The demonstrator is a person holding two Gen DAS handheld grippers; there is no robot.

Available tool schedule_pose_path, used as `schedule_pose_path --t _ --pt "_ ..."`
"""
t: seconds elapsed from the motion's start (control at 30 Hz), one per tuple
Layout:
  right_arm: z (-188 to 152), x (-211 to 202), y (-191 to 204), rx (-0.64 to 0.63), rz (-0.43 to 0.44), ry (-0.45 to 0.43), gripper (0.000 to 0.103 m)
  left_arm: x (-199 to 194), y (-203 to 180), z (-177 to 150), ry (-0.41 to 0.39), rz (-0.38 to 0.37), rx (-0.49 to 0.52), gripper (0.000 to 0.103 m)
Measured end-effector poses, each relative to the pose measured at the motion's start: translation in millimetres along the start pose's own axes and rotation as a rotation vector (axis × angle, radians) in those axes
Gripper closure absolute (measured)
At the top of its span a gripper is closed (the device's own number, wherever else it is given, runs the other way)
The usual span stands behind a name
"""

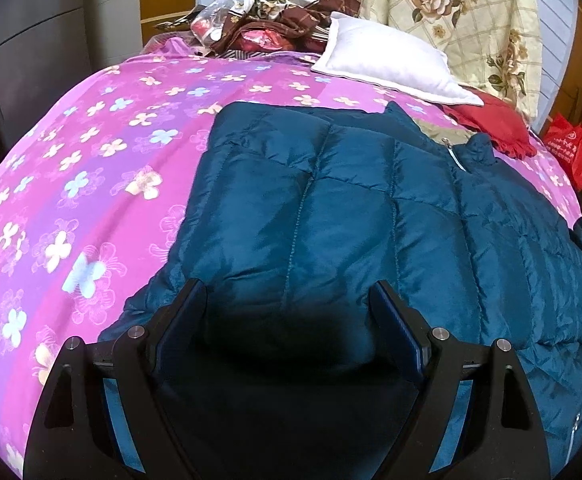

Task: Fold large clothes
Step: 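Grasp the other sleeve cuff with the right tool and lift it, then lay the sleeve across the jacket body and open the right tool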

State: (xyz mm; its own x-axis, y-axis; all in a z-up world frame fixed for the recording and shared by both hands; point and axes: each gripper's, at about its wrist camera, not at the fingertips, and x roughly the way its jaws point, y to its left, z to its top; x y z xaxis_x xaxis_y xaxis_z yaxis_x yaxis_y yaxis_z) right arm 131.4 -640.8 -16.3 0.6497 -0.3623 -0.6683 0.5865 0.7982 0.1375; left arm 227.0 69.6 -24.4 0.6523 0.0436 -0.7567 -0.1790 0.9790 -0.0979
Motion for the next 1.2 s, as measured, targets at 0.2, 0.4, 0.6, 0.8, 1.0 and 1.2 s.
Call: schedule_pose_path --t 0.2,0.4,0.6,0.8,1.0,1.2 --pt "-0.9 -81.2 93.7 -0.166 0.079 -0.163 0.092 -10.7 11.4 2.0 -0.034 0.081 -0.025 0.019" --pt "-41.0 -135.0 256.7 -0.347 0.325 -0.149 0.092 -17.5 28.6 5.6 -0.026 0.114 -0.056 0.019" --pt "-119.9 -152.8 418.2 -0.511 0.503 -0.066 0.092 -25.3 64.9 17.4 -0.031 0.164 -0.173 0.019" --pt "-208.7 -163.3 529.5 -0.65 0.646 0.015 0.092 -21.8 109.5 21.4 0.003 0.217 -0.238 0.019" --pt "-257.4 -178.3 589.5 -0.706 0.732 0.067 0.088 -27.9 144.9 23.7 -0.009 0.243 -0.327 0.019" --pt "-265.7 -188.8 583.7 -0.79 0.73 0.114 0.025 -32.2 149.7 23.7 -0.016 0.21 -0.37 0.019"
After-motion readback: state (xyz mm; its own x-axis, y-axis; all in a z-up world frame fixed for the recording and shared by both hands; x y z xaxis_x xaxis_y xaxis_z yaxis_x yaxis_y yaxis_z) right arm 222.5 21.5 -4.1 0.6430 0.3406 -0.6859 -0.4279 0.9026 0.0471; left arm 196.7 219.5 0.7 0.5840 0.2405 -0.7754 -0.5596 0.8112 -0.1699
